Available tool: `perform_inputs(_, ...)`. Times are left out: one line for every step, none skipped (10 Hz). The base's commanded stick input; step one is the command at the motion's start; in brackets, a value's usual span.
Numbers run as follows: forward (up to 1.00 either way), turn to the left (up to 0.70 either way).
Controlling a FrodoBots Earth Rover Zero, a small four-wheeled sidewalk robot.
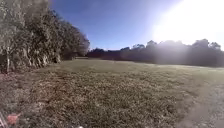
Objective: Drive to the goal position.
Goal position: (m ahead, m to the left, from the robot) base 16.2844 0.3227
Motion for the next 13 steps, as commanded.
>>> perform_inputs(0.00,0.00)
perform_inputs(0.00,0.00)
perform_inputs(0.00,0.00)
perform_inputs(0.00,0.00)
perform_inputs(0.01,0.00)
perform_inputs(0.03,0.00)
perform_inputs(0.70,0.00)
perform_inputs(0.70,0.00)
perform_inputs(0.70,0.00)
perform_inputs(0.70,0.00)
perform_inputs(0.70,0.00)
perform_inputs(0.70,0.00)
perform_inputs(0.70,0.00)
